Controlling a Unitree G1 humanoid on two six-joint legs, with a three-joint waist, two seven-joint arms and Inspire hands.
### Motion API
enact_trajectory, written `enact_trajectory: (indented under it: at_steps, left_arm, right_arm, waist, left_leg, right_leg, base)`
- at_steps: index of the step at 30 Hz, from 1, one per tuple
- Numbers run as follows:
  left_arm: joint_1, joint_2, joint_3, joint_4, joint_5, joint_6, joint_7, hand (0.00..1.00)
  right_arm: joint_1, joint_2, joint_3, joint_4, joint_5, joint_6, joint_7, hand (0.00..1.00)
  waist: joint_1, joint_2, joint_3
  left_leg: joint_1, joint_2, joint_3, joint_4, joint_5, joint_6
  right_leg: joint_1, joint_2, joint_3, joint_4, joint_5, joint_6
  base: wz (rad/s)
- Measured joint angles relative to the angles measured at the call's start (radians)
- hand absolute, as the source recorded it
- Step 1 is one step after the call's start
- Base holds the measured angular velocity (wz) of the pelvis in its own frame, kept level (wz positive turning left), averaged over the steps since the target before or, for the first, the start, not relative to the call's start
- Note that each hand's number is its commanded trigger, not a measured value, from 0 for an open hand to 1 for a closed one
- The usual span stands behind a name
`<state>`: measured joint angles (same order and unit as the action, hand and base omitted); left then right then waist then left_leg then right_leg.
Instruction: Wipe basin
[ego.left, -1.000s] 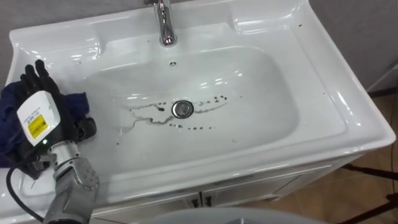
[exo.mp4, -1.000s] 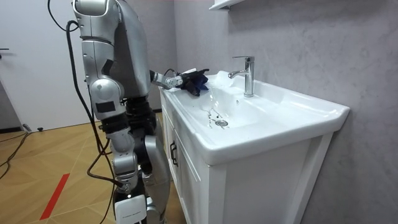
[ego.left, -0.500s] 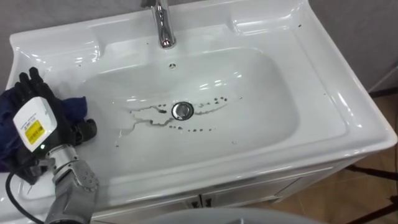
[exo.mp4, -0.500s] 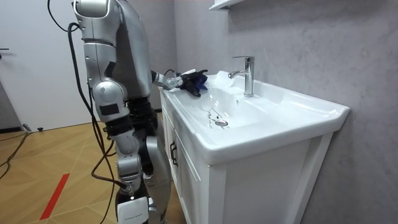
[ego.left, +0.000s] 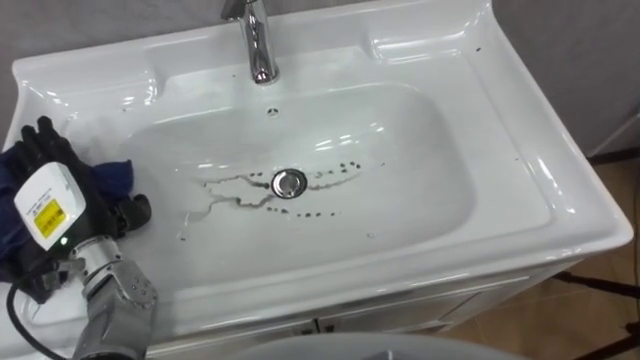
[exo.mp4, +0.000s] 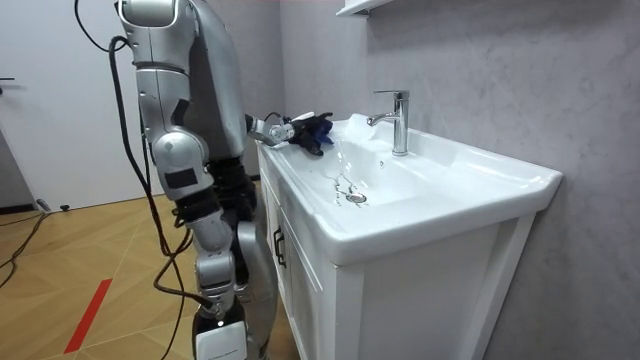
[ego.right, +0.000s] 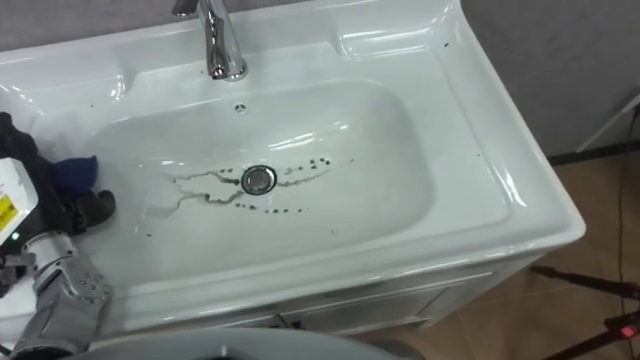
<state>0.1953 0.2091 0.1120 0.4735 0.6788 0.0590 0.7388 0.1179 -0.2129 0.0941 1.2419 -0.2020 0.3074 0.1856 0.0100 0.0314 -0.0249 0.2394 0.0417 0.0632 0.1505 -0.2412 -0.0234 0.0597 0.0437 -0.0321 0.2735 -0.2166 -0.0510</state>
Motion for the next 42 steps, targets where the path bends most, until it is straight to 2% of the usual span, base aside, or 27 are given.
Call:
enact_trajectory:
  at_steps: [6, 7, 8, 9, 10, 11, 16, 23, 29, 34, 38, 42]
  left_arm:
    - [-0.002, 0.002, 0.011, 0.028, -0.001, 0.0, 0.001, 0.0]
    - [-0.002, 0.002, 0.012, 0.029, -0.003, 0.0, 0.001, 0.25]
    - [-0.002, 0.003, 0.012, 0.035, -0.015, 0.0, 0.001, 0.25]
    - [-0.002, 0.004, 0.013, 0.038, -0.022, 0.0, 0.0, 0.59]
    - [-0.002, 0.004, 0.013, 0.039, -0.024, 0.0, 0.0, 0.69]
    - [-0.002, 0.005, 0.013, 0.041, -0.039, 0.0, -0.001, 1.0]
    - [-0.002, 0.008, 0.009, 0.057, -0.044, 0.0, -0.016, 1.0]
    - [-0.002, 0.041, 0.001, 0.102, -0.038, 0.0, 0.024, 1.0]
    - [-0.002, 0.052, 0.004, 0.119, -0.022, 0.0, 0.044, 1.0]
    - [-0.002, 0.053, 0.007, 0.119, -0.02, 0.0, 0.066, 1.0]
    - [-0.002, 0.053, 0.007, 0.119, -0.02, 0.0, 0.078, 1.0]
    - [-0.016, 0.042, 0.015, 0.119, -0.046, 0.0, 0.081, 1.0]
  right_arm:
    - [-0.001, 0.001, -0.003, -0.002, -0.001, 0.0, -0.001, 0.0]
    - [-0.001, 0.001, -0.009, -0.002, -0.002, 0.0, -0.001, 0.0]
    - [0.001, 0.001, -0.022, -0.003, -0.009, 0.0, 0.0, 0.0]
    - [0.001, 0.001, -0.037, -0.003, -0.016, 0.001, 0.0, 0.0]
    - [0.001, 0.001, -0.04, -0.003, -0.023, 0.001, 0.0, 0.0]
    - [0.001, 0.001, -0.041, -0.003, -0.035, 0.003, -0.001, 0.0]
    - [0.001, 0.001, -0.04, -0.007, -0.043, 0.032, -0.001, 0.0]
    - [-0.006, 0.001, -0.04, -0.03, -0.1, 0.063, 0.011, 0.0]
    - [-0.007, 0.001, -0.04, -0.045, -0.149, 0.065, 0.023, 0.0]
    - [-0.006, 0.001, -0.04, -0.044, -0.152, 0.069, 0.028, 0.0]
    - [0.0, 0.001, -0.037, -0.044, -0.152, 0.086, 0.037, 0.0]
    - [-0.002, 0.0, -0.037, -0.04, -0.124, 0.087, 0.037, 0.0]
  waist:
    - [0.0, 0.0, 0.0]
    - [0.0, 0.0, -0.0001]
    - [-0.001, 0.0, -0.0002]
    - [-0.002, 0.0, -0.0003]
    - [-0.002, 0.0, -0.0003]
    - [-0.002, -0.001, -0.0005]
    - [-0.003, -0.001, -0.0007]
    - [-0.003, -0.001, -0.0011]
    - [-0.004, -0.001, -0.0012]
    - [-0.008, 0.0, -0.0017]
    - [-0.009, 0.002, -0.0032]
    - [-0.009, 0.002, -0.004]
  left_leg:
    - [0.015, 0.0, -0.039, -0.001, 0.005, -0.003]
    - [0.015, 0.0, -0.041, 0.0, 0.006, -0.004]
    - [0.015, 0.001, -0.043, 0.0, 0.008, -0.004]
    - [0.016, 0.001, -0.045, 0.0, 0.009, -0.005]
    - [0.016, 0.002, -0.045, 0.0, 0.009, -0.006]
    - [0.016, 0.003, -0.047, 0.0, 0.011, -0.007]
    - [0.03, 0.006, -0.05, 0.0, 0.017, -0.017]
    - [0.035, 0.017, -0.05, -0.001, 0.023, -0.024]
    - [0.038, 0.019, -0.049, 0.0, 0.031, -0.031]
    - [0.038, 0.019, -0.044, -0.001, 0.031, -0.031]
    - [0.038, 0.019, -0.044, -0.001, 0.031, -0.031]
    - [0.032, 0.018, -0.049, 0.0, 0.031, -0.031]
  right_leg:
    - [0.015, 0.002, -0.001, 0.0, -0.007, -0.009]
    - [0.015, 0.001, -0.002, 0.0, -0.007, -0.01]
    - [0.016, 0.001, -0.002, -0.001, -0.008, -0.012]
    - [0.016, 0.0, -0.002, -0.001, -0.009, -0.013]
    - [0.016, -0.001, -0.002, -0.001, -0.01, -0.014]
    - [0.017, 0.0, -0.004, -0.001, -0.011, -0.016]
    - [0.044, -0.001, -0.022, -0.018, -0.012, -0.02]
    - [0.051, 0.009, -0.025, -0.021, -0.015, -0.036]
    - [0.058, 0.01, -0.03, -0.021, -0.018, -0.044]
    - [0.06, 0.009, -0.036, -0.023, -0.019, -0.044]
    - [0.06, 0.008, -0.036, -0.023, -0.019, -0.044]
    - [0.052, 0.006, -0.044, -0.018, -0.019, -0.044]
  base:
    - [-0.01]
    - [0.0]
    - [0.0]
    - [0.0]
    - [0.0]
    - [0.04]
    - [0.07]
    - [-0.04]
    - [0.03]
    - [0.03]
    - [0.0]
    - [0.05]
